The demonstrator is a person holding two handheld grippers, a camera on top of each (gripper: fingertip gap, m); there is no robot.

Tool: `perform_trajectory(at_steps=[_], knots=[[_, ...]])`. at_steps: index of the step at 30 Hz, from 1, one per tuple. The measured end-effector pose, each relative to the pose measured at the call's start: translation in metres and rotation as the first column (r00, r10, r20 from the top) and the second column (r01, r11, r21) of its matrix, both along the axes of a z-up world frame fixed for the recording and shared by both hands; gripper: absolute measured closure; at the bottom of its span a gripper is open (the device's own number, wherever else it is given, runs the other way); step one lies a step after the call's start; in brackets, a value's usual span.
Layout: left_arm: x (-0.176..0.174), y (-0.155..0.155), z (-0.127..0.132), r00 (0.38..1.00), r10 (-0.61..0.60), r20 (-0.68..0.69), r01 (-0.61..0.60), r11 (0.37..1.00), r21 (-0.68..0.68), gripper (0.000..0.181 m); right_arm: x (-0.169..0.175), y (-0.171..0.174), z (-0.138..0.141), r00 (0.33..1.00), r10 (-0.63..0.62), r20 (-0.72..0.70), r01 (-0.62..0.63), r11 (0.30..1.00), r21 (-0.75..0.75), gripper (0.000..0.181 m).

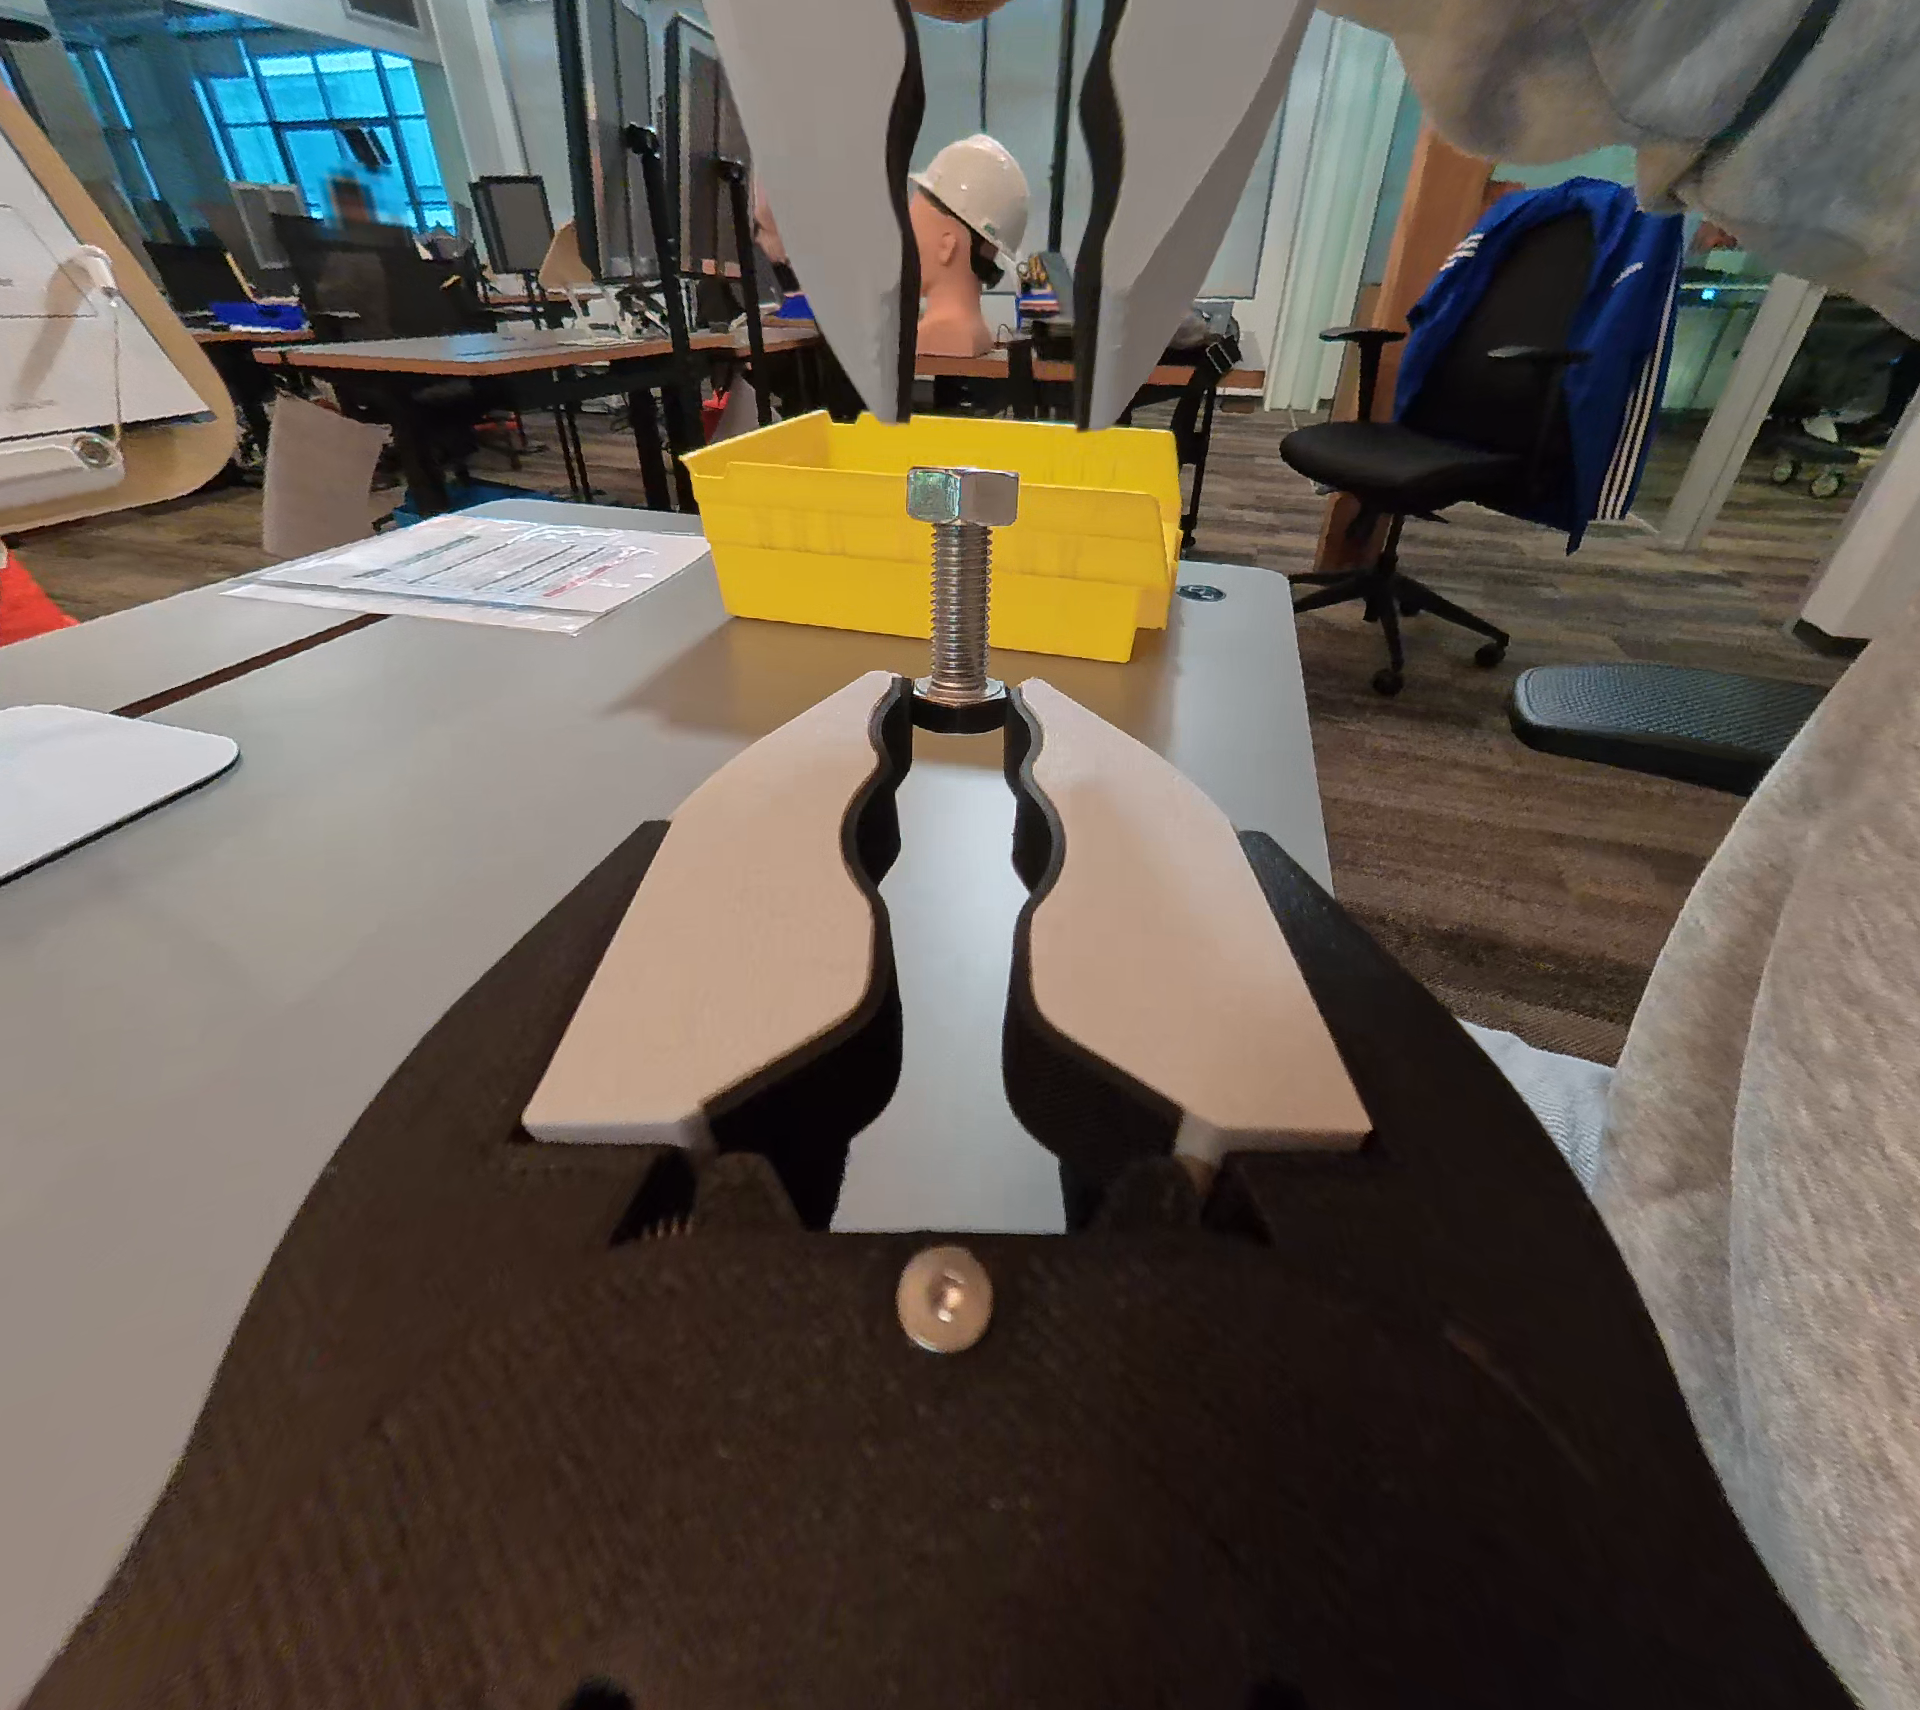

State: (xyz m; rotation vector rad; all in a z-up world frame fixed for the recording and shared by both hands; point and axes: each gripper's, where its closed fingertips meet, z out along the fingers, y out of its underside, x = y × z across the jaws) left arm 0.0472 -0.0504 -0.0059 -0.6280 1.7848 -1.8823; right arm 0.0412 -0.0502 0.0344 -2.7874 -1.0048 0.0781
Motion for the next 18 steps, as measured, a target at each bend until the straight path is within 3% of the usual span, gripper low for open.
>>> perform_trajectory(at_steps=[4,6,8,11,13,18], knots=[[0.003,0.004,0.002,1.0,0.004,-0.011,-0.004,1.0,-0.028,0.162,0.004,0.006,0.011,0.999,-0.05,-0.02,0.052,0.983,0.176,0.15],[0.004,0.007,0.004,1.0,0.003,-0.008,-0.004,0.999,-0.047,0.162,0.006,0.013,0.02,0.995,-0.084,-0.059,0.099,0.936,0.337,0.148],[0.006,0.01,0.006,1.0,0.008,-0.006,-0.009,0.998,-0.066,0.162,0.007,0.02,0.032,0.986,-0.107,-0.13,0.16,0.837,0.524,0.146],[0.009,0.013,0.002,0.999,0.024,-0.024,-0.026,0.996,-0.08,0.162,0.012,0.018,0.048,0.965,-0.122,-0.232,0.257,0.624,0.738,0.145],[0.012,0.014,-0.003,0.998,0.048,-0.036,-0.051,0.996,-0.079,0.162,0.022,0.012,0.048,0.958,-0.159,-0.237,0.285,0.513,0.81,0.144],[0.02,0.015,-0.009,0.99,0.117,-0.072,-0.123,0.989,-0.084,0.162,0.021,0.0,0.037,0.948,-0.161,-0.275,0.314,0.323,0.893,0.143]])
